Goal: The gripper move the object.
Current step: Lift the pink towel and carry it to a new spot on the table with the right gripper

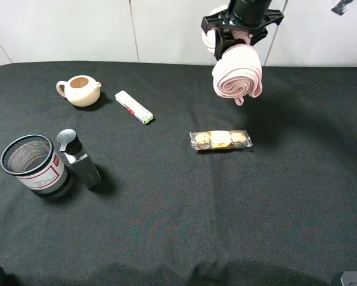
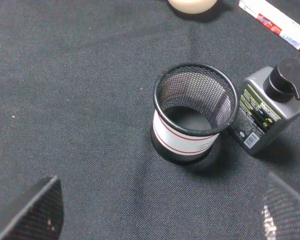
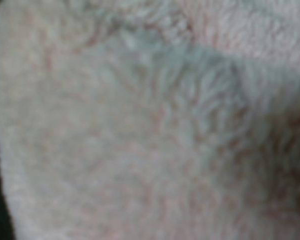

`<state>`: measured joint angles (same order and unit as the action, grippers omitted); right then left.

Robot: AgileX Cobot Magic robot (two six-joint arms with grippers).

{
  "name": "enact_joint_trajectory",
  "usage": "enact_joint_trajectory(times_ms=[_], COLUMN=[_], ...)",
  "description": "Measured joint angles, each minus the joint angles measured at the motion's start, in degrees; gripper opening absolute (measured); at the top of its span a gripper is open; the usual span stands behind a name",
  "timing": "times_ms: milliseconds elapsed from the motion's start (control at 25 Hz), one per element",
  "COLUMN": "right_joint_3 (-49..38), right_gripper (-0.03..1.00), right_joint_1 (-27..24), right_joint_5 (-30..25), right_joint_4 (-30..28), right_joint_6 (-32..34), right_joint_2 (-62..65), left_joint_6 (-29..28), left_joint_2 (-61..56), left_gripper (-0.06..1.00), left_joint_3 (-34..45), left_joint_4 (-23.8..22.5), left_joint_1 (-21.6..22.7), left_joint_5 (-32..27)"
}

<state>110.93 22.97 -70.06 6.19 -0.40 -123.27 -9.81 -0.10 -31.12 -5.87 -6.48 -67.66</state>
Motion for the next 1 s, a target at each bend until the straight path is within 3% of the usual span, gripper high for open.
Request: enact_joint_trajectory(times_ms=[1000], right_joint_3=[1.6], right_gripper=[0.39], right_joint_1=[0.0], right_joint_5=[4.5], right_joint_4=[-4.0], right_joint_6=[0.4], right_joint_2=[-9.5], left_joint_6=[0.0], left_joint_2=[0.0], left_gripper=[0.83], left_joint_3=[0.0], left_joint_4=[0.0], left_joint_1=[0.0], left_joint_5=[0.0])
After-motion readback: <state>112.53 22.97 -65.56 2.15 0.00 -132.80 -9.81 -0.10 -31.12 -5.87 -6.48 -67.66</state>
